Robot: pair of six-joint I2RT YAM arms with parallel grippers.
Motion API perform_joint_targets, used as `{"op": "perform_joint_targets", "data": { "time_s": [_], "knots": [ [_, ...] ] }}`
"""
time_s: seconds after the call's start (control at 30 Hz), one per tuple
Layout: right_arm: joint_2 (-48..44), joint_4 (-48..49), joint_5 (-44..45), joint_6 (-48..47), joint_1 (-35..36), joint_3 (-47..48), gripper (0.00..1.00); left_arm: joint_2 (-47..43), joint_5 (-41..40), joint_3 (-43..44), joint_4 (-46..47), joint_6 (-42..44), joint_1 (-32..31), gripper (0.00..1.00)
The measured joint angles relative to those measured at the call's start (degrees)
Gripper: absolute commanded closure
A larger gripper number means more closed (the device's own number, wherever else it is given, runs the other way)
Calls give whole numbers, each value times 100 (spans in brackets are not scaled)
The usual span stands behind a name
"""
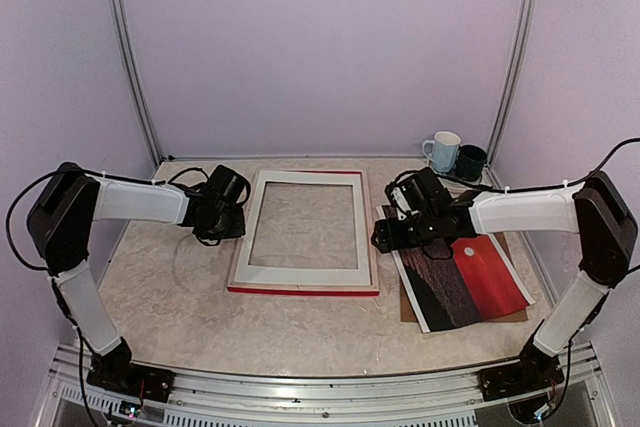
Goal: Put the photo into the frame
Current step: Adjust the mat board under the glass panel.
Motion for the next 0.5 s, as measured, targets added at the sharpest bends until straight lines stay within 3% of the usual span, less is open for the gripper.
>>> {"op": "perform_joint_targets", "data": {
  "time_s": [0.5],
  "knots": [
    [393, 470, -553, 175, 0, -59, 21, 223, 2, -63, 0, 26, -22, 70]
  ]
}}
